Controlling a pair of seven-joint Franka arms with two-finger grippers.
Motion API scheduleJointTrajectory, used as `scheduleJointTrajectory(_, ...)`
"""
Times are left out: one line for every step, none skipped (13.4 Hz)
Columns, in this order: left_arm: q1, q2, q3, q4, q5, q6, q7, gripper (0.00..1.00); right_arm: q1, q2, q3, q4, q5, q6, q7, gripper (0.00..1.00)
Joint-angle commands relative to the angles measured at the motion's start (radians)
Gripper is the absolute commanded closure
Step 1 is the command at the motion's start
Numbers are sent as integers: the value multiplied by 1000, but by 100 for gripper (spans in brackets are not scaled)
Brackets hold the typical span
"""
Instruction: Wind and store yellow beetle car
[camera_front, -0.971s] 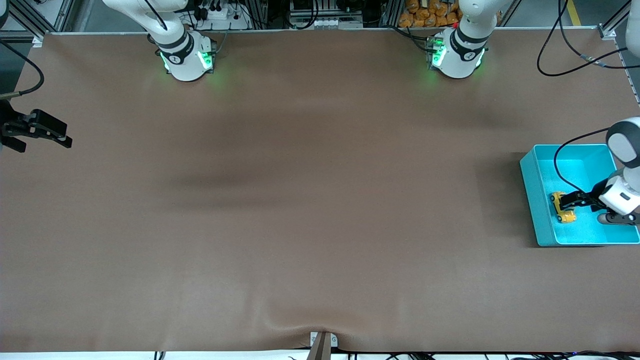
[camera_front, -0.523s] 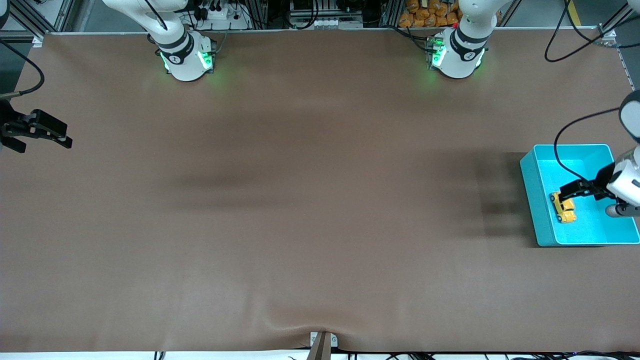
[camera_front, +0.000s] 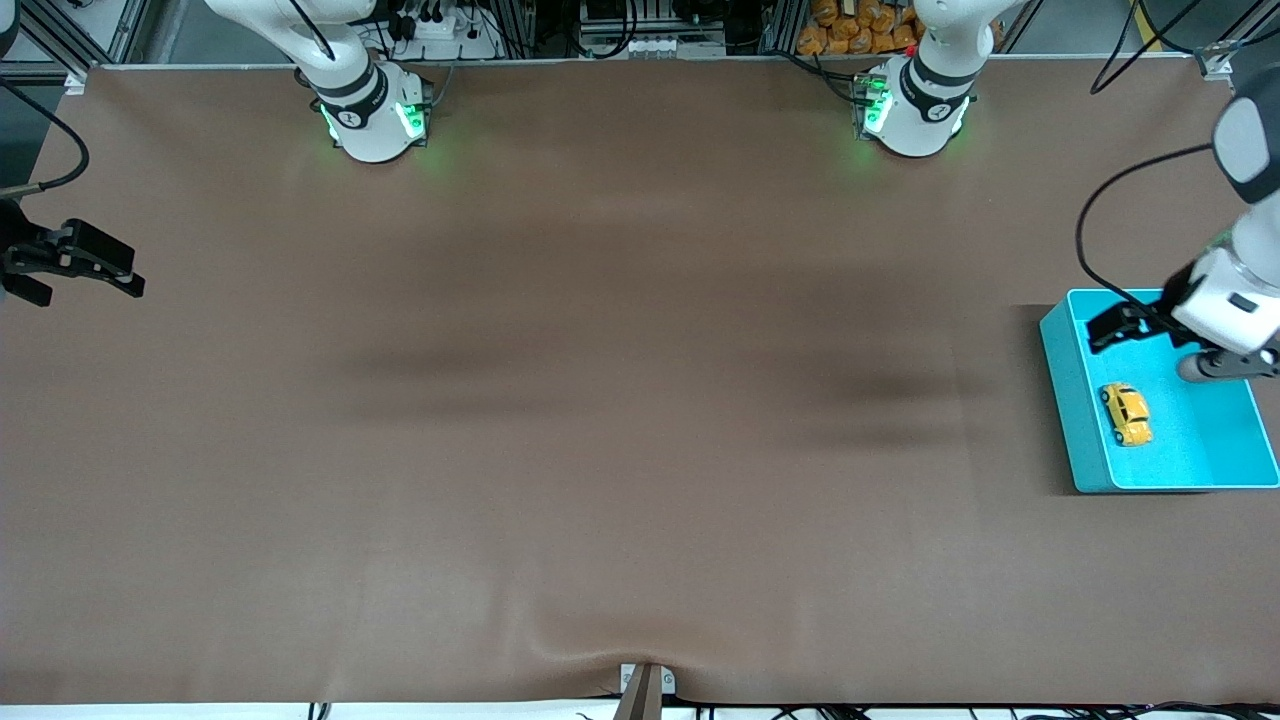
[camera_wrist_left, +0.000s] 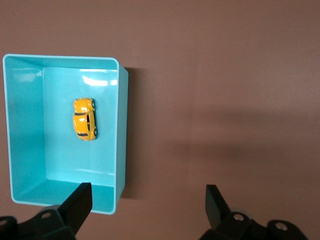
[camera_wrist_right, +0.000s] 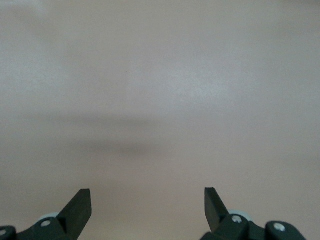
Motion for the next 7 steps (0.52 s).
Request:
scheduleJointTrajectory(-179,-45,135,34,-1,-111,-46,0,0,-16,3,-6,-11,3,-4,0)
scheduleJointTrajectory(-249,-62,198,51,-27,-150,-48,0,2,-17,3,-6,-13,3,-4,0)
scheduleJointTrajectory(-316,-81,264,63,-58,-173,-54,0,2,-16,3,-6,-13,3,-4,0)
scheduleJointTrajectory(-364,-102,310,77,-75,-196,-63,0,2,-17,5,-5,-13,3,-4,0)
scheduleJointTrajectory(-372,-110,313,95,-76,-225,-68,0,3,-16,5,-5,-13,3,-4,0)
scheduleJointTrajectory(-372,-111,309,123,-80,-262,-68,0,3,-17,5,-5,-13,4,-4,0)
scheduleJointTrajectory(-373,-111,309,155,-92,-303,-66,0,3,-16,5,-5,-13,3,-4,0)
